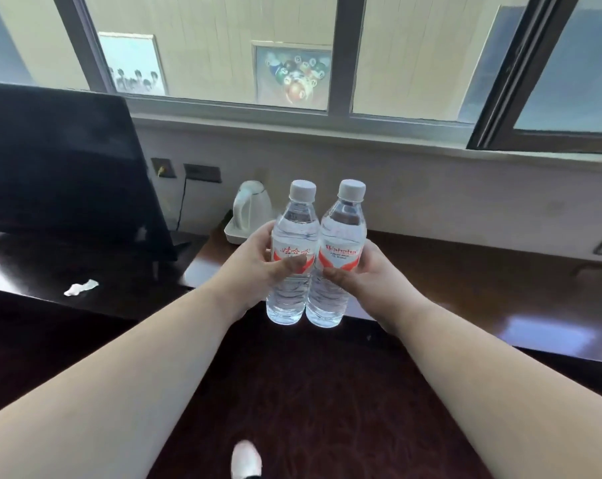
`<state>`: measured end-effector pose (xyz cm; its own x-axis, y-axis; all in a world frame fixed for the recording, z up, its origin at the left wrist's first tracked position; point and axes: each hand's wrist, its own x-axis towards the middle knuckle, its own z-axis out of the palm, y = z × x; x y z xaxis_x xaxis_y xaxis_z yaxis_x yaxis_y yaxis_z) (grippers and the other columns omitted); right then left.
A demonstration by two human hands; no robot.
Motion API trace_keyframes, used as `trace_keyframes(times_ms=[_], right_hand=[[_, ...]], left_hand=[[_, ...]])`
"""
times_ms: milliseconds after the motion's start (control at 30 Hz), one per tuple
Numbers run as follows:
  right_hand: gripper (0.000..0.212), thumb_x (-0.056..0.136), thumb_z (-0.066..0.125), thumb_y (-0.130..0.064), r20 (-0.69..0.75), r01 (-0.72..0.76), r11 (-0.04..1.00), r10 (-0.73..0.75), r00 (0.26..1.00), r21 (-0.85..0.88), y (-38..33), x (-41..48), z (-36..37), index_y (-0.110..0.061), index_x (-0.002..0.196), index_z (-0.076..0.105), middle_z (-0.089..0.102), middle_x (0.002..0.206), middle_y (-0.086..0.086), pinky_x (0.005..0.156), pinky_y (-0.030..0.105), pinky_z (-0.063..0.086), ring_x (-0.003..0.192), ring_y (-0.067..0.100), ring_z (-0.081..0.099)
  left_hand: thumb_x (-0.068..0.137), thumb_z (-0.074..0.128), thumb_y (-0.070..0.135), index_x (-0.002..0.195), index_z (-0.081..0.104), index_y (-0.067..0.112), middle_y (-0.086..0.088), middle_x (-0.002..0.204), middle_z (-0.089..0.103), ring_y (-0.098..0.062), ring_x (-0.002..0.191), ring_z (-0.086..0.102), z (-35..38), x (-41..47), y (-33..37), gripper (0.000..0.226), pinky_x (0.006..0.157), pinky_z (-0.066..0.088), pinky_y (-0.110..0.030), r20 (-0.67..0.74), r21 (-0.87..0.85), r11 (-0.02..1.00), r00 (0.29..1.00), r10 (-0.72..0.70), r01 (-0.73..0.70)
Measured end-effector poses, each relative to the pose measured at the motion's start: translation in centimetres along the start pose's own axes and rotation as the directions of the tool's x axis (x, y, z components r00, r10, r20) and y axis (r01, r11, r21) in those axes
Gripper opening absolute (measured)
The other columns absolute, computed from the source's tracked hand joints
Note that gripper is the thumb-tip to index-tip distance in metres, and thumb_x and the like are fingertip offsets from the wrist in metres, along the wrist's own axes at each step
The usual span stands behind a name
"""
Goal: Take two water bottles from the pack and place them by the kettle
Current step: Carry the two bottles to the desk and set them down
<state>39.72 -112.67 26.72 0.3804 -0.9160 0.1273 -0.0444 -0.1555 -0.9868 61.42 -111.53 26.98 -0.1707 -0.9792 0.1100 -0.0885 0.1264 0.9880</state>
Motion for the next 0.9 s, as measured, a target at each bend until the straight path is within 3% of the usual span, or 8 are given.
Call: trace_keyframes(times_ms=[100, 267, 400, 500, 600, 700, 833, 900], right_hand=[[0.041, 0.088, 0.081, -0.011, -0.021, -0.038, 0.999, 0.038, 0.999, -0.037, 2.5, 6.1, -1.2, -0.035, 0.12, 0.07, 0.078, 0.122, -0.004, 0.093, 0.029, 0.059, 0.115, 0.012, 0.073], [0.045, 0.085, 0.082, -0.004, -0.101, -0.117, 0.985, 0.105, 0.989, -0.123, 7.8, 16.8, -2.4, -0.029, 0.119, 0.067, 0.079, 0.116, -0.002, 0.088, 0.024, 0.06, 0.11, 0.013, 0.075], [0.035, 0.085, 0.081, -0.015, -0.102, -0.185, 0.942, 0.163, 0.981, -0.279, 12.1, 24.1, -2.2, -0.013, 0.117, 0.067, 0.075, 0.112, 0.015, 0.098, 0.052, 0.056, 0.107, 0.03, 0.073], [0.031, 0.083, 0.078, -0.012, -0.113, -0.282, 0.909, 0.259, 0.959, -0.307, 15.6, 27.6, -1.8, -0.004, 0.111, 0.066, 0.072, 0.106, 0.025, 0.093, 0.059, 0.054, 0.094, 0.023, 0.068], [0.033, 0.083, 0.079, -0.007, -0.118, -0.354, 0.884, 0.334, 0.935, -0.305, 18.5, 29.8, -1.1, -0.001, 0.113, 0.065, 0.072, 0.107, 0.026, 0.093, 0.057, 0.054, 0.089, 0.018, 0.061], [0.031, 0.082, 0.078, -0.003, -0.128, -0.402, 0.868, 0.381, 0.916, -0.293, 20.8, 31.4, -0.7, 0.0, 0.111, 0.066, 0.073, 0.101, 0.023, 0.092, 0.053, 0.055, 0.087, 0.017, 0.059], [0.025, 0.083, 0.074, 0.007, -0.104, -0.387, 0.869, 0.374, 0.922, -0.307, 22.8, 32.5, -0.9, 0.003, 0.107, 0.069, 0.074, 0.099, 0.025, 0.084, 0.037, 0.055, 0.086, 0.013, 0.058], [0.03, 0.082, 0.075, 0.007, -0.116, -0.396, 0.864, 0.379, 0.918, -0.312, 23.7, 32.6, -1.0, 0.004, 0.111, 0.068, 0.074, 0.106, 0.028, 0.09, 0.046, 0.057, 0.09, 0.015, 0.06]], left_hand=[[0.079, 0.086, 0.027, 0.131, 0.059, 0.038, 0.004, 0.12, 0.075, -0.015, 0.114, 0.07, -2.3, 6.2, -3.0, 0.059, 0.101, 0.052, -0.047, 0.002, 0.04, 0.999, 0.999, -0.033, 0.033], [0.081, 0.086, 0.019, 0.129, 0.058, 0.037, 0.009, 0.117, 0.076, -0.008, 0.11, 0.07, -6.9, 17.4, -9.1, 0.059, 0.094, 0.052, -0.032, 0.09, 0.099, 0.989, 0.989, -0.118, 0.109], [0.078, 0.09, 0.02, 0.12, 0.057, 0.037, 0.011, 0.108, 0.077, -0.005, 0.102, 0.072, -10.1, 23.7, -14.0, 0.056, 0.091, 0.055, -0.029, 0.111, 0.215, 0.959, 0.971, -0.212, 0.185], [0.074, 0.092, 0.024, 0.115, 0.056, 0.04, 0.015, 0.104, 0.077, -0.002, 0.099, 0.071, -11.5, 26.5, -17.5, 0.058, 0.092, 0.055, -0.03, 0.099, 0.284, 0.927, 0.954, -0.282, 0.245], [0.068, 0.095, 0.032, 0.104, 0.053, 0.047, 0.023, 0.099, 0.075, 0.008, 0.093, 0.069, -12.3, 27.9, -20.4, 0.057, 0.084, 0.052, -0.021, 0.062, 0.333, 0.897, 0.942, -0.33, 0.292], [0.065, 0.095, 0.035, 0.115, 0.053, 0.044, 0.017, 0.106, 0.073, 0.0, 0.099, 0.068, -12.6, 28.8, -23.0, 0.066, 0.092, 0.052, -0.029, 0.015, 0.334, 0.872, 0.923, -0.384, 0.357], [0.065, 0.094, 0.037, 0.115, 0.048, 0.041, 0.022, 0.101, 0.069, 0.018, 0.087, 0.063, -12.5, 29.9, -24.9, 0.068, 0.079, 0.048, -0.016, -0.023, 0.374, 0.842, 0.912, -0.41, 0.388], [0.067, 0.093, 0.036, 0.117, 0.046, 0.042, 0.024, 0.103, 0.066, 0.016, 0.089, 0.062, -12.3, 30.1, -25.6, 0.069, 0.077, 0.046, -0.015, -0.029, 0.401, 0.823, 0.903, -0.428, 0.403]])
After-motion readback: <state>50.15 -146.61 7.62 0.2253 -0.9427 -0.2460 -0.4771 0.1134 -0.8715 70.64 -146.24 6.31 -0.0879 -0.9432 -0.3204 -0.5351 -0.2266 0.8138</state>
